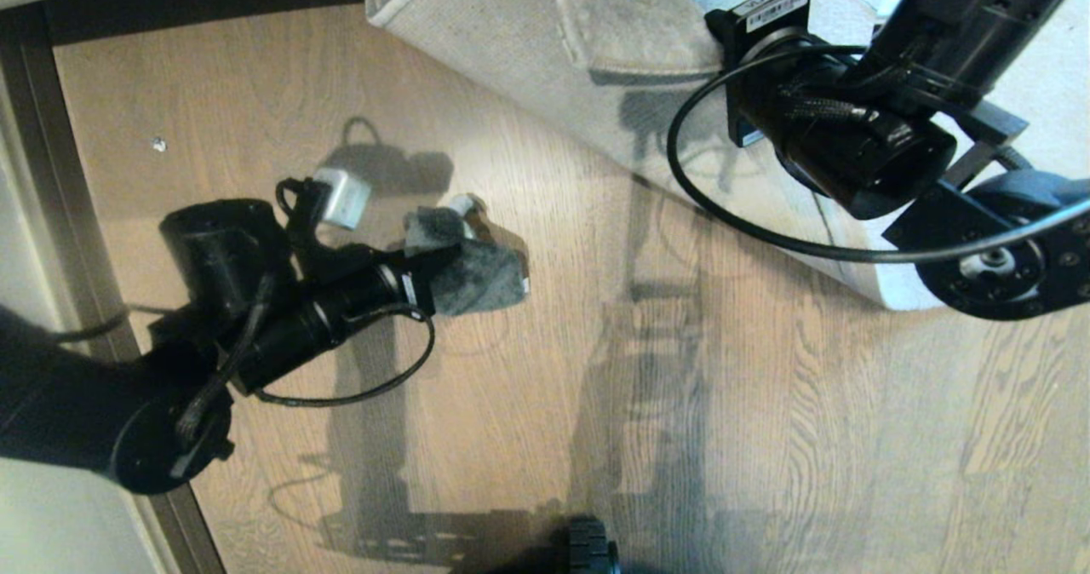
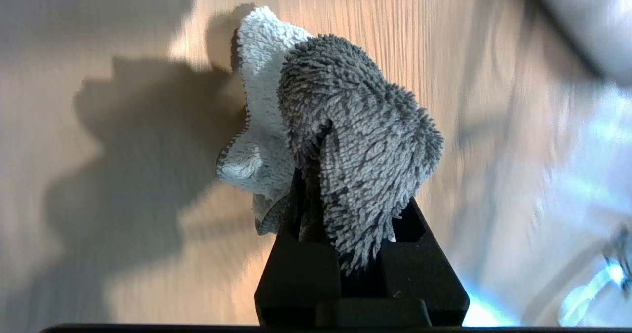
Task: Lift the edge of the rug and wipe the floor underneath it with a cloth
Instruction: Wipe the floor under the carpet with a rag
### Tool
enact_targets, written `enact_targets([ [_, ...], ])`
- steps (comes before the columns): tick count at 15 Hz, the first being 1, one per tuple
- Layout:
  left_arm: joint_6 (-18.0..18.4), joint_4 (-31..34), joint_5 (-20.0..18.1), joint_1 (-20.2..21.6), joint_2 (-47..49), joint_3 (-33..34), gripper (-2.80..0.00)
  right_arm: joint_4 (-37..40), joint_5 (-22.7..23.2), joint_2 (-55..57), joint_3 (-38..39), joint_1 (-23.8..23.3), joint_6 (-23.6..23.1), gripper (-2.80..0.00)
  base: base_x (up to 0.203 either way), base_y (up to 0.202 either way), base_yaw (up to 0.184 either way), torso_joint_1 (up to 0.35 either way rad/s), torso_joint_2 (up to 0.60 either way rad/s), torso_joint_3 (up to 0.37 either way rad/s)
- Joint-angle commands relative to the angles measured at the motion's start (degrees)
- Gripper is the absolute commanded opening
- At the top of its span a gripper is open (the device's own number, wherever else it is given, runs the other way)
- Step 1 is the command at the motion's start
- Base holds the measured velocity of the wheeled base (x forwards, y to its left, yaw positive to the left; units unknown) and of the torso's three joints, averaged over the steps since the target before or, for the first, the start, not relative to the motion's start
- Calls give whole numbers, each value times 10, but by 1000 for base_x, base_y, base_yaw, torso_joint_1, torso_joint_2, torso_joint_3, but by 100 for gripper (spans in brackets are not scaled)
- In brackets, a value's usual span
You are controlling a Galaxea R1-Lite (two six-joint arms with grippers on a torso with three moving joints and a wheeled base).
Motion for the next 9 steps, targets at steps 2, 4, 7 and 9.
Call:
enact_targets([
  [2, 1, -16, 3, -72, -52, 104, -280, -2, -2, 0, 1, 0, 3, -280, 0, 0, 0, 0, 0, 0],
  [4, 1, -28, 4, -140, -49, 128, -280, -2, -2, -1, 3, 0, 3, -280, 0, 0, 0, 0, 0, 0],
  [7, 1, -33, 5, -224, -2, 129, -280, -2, -3, -2, 5, -1, 3, -280, 0, 0, 0, 0, 0, 0],
  [9, 1, -49, 5, -250, 41, 107, -280, -12, -2, 2, 5, 0, 3, -280, 0, 0, 0, 0, 0, 0],
])
